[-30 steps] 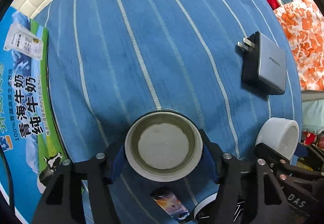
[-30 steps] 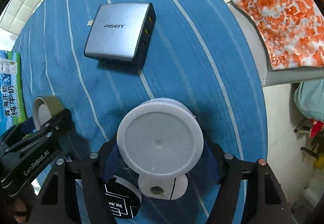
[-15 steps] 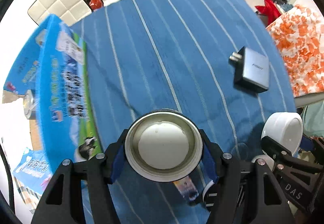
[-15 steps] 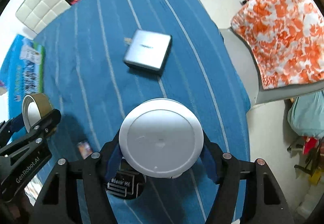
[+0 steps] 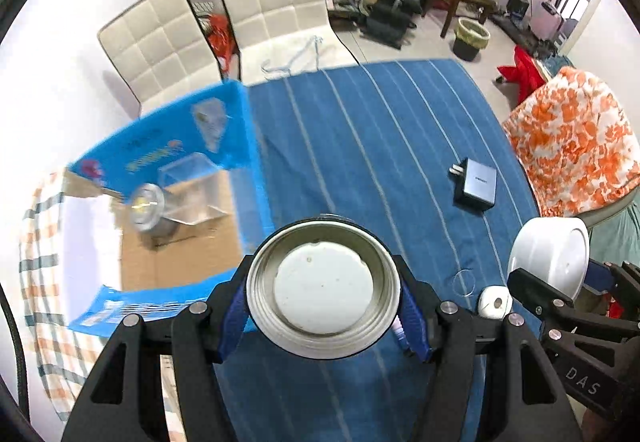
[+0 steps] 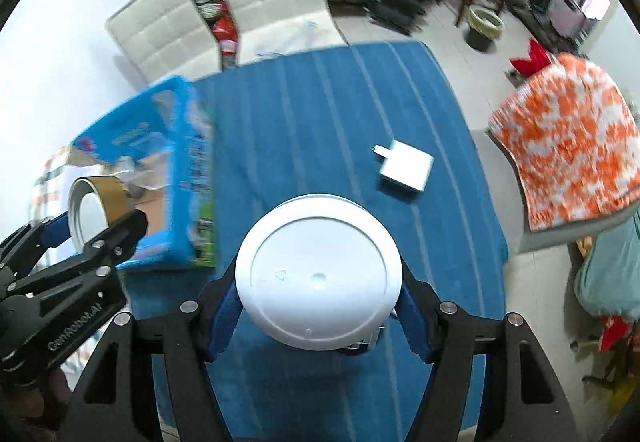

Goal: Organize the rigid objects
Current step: 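Carry both into the blue box beside the silver tin and open both tools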

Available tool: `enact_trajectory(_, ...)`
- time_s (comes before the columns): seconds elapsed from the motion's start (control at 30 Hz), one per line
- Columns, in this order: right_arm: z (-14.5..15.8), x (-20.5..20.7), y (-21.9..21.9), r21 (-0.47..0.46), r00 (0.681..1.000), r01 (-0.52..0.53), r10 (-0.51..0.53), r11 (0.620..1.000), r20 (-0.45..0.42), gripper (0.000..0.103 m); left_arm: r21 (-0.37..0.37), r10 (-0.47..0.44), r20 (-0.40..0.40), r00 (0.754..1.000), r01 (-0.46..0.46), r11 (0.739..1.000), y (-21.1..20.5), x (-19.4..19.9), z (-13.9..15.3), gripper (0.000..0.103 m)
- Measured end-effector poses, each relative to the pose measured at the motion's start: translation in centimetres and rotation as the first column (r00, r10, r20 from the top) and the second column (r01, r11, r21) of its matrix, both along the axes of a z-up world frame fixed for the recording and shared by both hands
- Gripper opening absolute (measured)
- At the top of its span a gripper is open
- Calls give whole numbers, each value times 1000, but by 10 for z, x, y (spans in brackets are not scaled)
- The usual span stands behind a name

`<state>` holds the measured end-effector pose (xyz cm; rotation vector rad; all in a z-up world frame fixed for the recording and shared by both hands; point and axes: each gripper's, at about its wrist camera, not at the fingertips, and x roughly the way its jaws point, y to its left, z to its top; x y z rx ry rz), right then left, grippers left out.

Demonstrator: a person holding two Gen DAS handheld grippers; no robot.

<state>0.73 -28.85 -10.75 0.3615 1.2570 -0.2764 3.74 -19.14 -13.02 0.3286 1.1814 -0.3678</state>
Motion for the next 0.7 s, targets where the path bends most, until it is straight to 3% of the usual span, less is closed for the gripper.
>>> enact_trajectory(0.47, 37, 45, 135, 16, 985, -160, 158, 987, 68, 70, -32, 136, 94, 986, -133, 991, 137, 9, 62, 62)
enact_trajectory(0.7, 30, 69, 176, 25, 981, -188, 186, 982, 64, 70, -39, 194, 94, 977, -191, 981, 195, 25, 63, 62)
